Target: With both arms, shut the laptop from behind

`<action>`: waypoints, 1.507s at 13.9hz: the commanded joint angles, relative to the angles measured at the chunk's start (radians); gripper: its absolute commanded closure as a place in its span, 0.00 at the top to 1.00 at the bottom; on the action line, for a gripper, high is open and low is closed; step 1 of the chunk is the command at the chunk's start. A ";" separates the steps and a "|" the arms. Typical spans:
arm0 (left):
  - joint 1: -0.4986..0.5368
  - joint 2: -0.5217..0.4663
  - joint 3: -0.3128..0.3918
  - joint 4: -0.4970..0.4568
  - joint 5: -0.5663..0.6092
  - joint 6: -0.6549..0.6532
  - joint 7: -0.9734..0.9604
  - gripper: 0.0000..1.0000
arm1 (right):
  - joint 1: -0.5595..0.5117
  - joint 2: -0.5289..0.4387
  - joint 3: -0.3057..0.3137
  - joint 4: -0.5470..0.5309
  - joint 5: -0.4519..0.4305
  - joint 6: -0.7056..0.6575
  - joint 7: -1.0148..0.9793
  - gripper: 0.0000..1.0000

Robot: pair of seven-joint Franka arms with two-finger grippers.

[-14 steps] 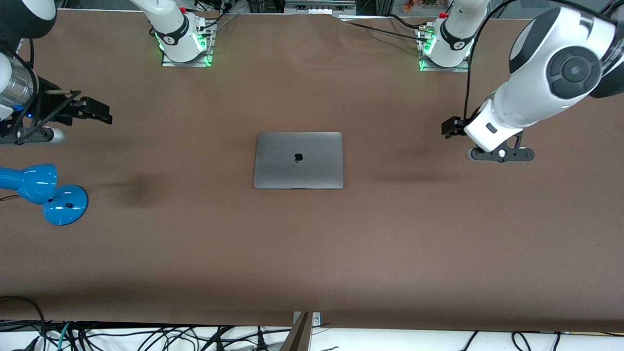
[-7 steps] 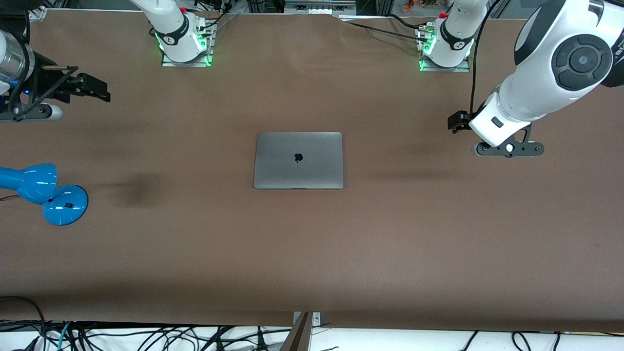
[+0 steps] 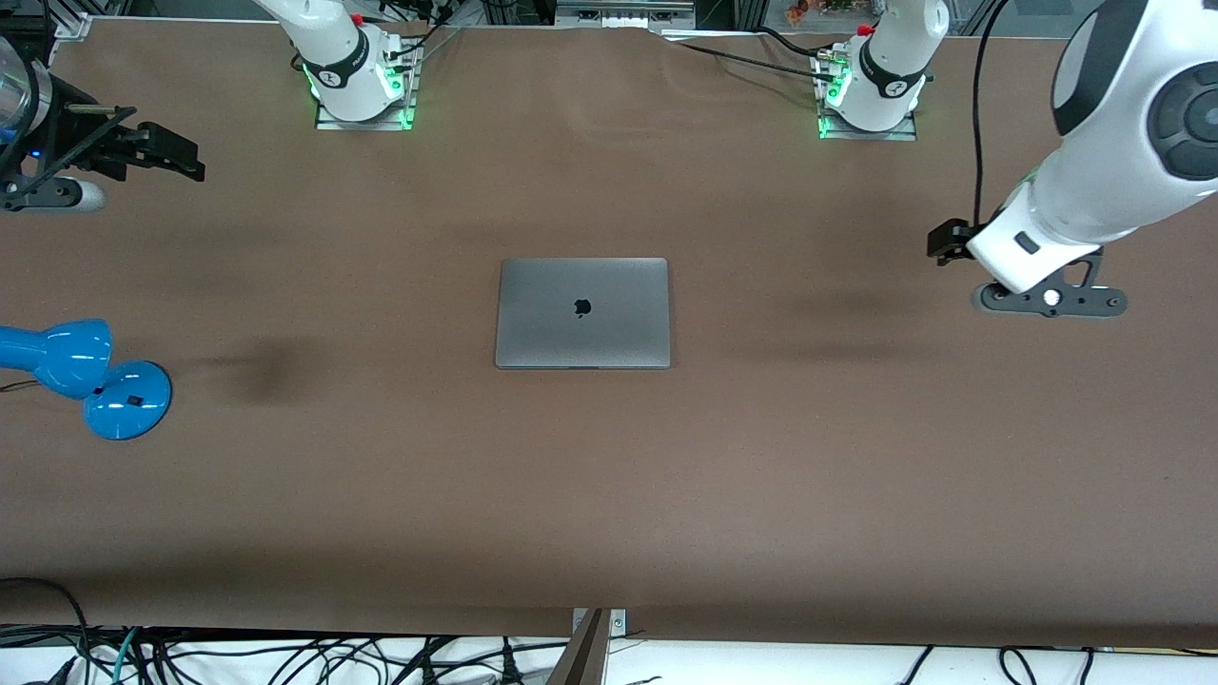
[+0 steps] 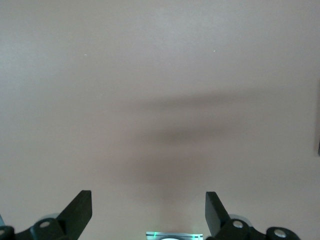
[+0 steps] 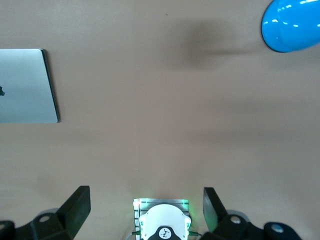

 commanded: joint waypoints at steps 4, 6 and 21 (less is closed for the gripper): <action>-0.243 -0.105 0.419 -0.011 -0.085 -0.014 0.182 1.00 | -0.016 -0.019 0.012 -0.022 -0.013 0.052 0.008 1.00; -0.267 -0.135 0.464 -0.016 -0.091 -0.014 0.216 1.00 | -0.016 -0.017 0.012 -0.021 -0.019 0.075 0.008 1.00; -0.141 -0.200 0.326 -0.178 -0.148 0.082 0.175 1.00 | -0.015 -0.010 0.023 -0.017 -0.055 0.115 0.039 1.00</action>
